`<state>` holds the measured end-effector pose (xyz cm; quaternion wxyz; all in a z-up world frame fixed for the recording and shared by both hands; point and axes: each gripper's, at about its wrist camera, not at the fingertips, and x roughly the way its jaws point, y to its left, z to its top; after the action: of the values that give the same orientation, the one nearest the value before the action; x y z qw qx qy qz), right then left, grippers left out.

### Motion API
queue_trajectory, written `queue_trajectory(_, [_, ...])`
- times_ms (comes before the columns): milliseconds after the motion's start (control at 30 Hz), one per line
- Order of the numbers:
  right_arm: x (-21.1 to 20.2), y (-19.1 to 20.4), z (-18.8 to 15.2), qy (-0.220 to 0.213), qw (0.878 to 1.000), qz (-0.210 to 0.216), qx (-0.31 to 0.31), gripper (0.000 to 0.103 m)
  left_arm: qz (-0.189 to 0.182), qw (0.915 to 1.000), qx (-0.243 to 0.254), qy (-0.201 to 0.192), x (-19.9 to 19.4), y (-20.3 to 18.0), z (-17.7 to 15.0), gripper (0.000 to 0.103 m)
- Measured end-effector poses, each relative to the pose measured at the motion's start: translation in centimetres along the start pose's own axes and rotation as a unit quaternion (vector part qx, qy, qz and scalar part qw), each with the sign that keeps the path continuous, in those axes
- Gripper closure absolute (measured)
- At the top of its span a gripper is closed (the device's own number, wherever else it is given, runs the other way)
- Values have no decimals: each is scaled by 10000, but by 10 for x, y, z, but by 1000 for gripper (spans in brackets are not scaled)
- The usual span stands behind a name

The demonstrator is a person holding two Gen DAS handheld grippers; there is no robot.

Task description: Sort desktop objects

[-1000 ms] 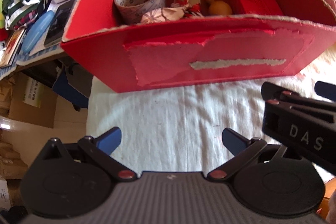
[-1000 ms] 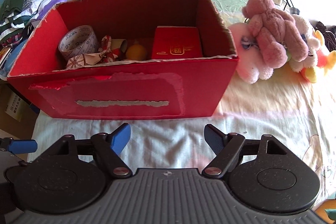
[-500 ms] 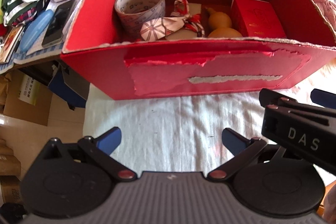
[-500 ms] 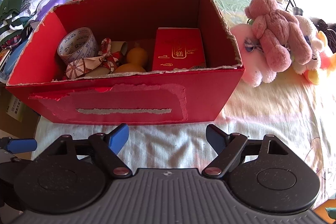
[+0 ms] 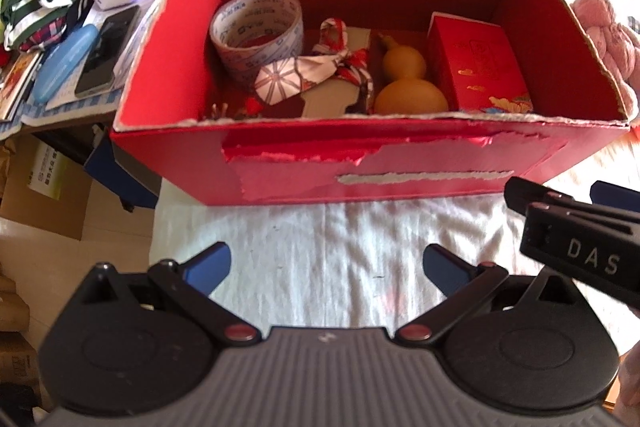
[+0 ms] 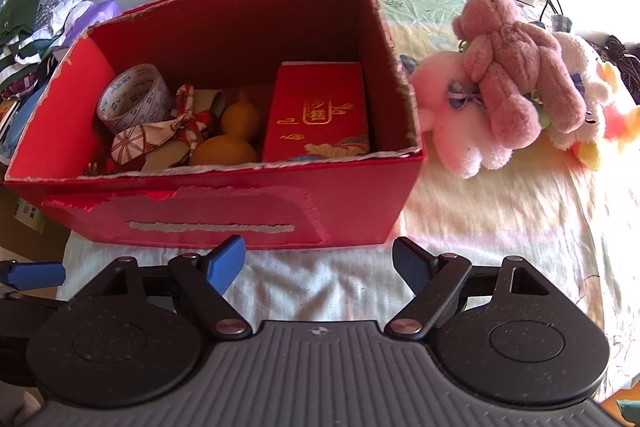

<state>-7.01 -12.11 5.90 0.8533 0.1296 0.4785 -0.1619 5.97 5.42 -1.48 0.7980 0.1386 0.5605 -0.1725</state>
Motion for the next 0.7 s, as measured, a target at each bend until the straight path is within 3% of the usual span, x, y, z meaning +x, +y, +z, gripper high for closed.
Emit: queue_trajectory(700, [-28,-8,11,-237,9991,343,4,20,154,9982,138,-564,-47,-6,8,1])
